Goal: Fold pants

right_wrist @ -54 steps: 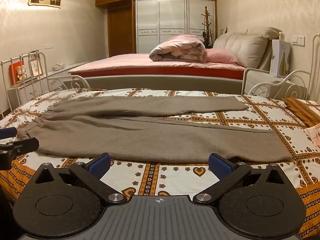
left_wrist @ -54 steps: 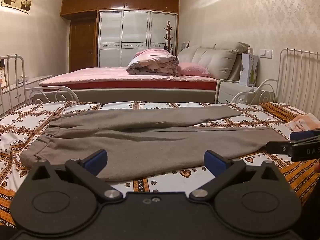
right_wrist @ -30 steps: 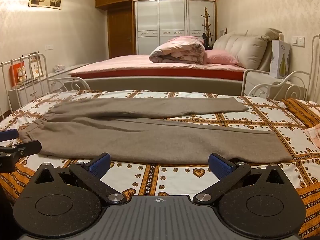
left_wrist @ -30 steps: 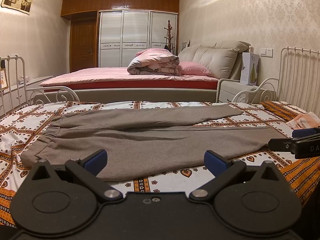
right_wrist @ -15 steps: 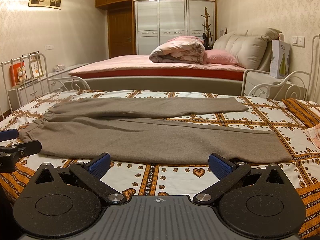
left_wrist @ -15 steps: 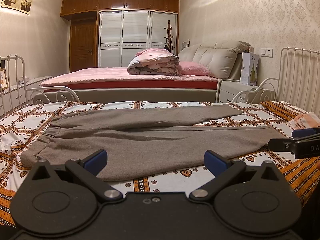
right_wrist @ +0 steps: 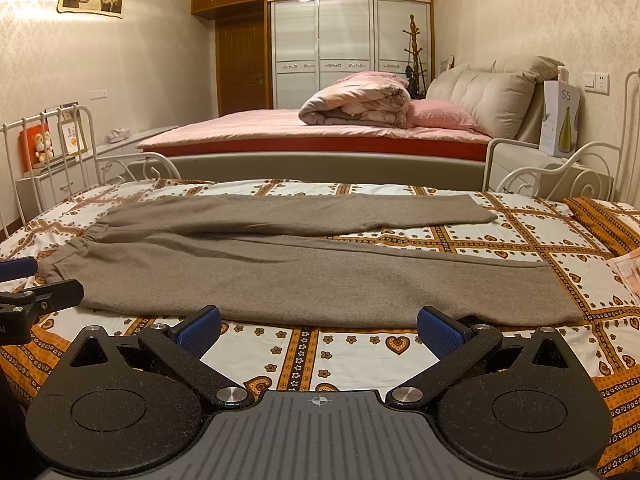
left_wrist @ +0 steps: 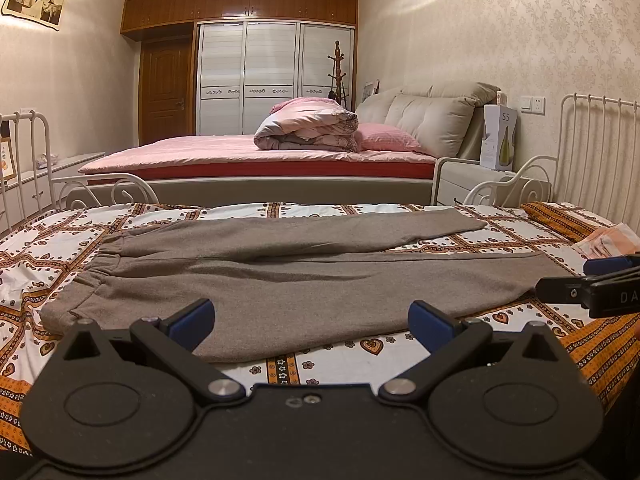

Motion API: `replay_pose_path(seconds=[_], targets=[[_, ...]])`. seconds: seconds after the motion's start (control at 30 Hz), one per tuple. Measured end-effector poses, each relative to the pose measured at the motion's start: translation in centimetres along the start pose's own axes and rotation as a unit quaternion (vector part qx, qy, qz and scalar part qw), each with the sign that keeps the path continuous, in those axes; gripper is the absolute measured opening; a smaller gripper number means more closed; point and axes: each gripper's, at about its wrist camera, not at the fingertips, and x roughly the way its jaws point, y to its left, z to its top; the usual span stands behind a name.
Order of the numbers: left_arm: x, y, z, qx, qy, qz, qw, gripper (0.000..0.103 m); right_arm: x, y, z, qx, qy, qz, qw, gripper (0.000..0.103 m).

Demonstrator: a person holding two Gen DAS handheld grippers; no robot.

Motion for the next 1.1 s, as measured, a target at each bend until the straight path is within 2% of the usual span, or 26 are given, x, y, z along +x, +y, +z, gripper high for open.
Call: replay_pose_path(seconds=[1.1], targets=[[-0.13,0.01,0.09,0.002,0.0,-0.001,1.0,0.097,0.24,-0.1,-0.47,-0.004,0.004,0.002,1.0,0.103]])
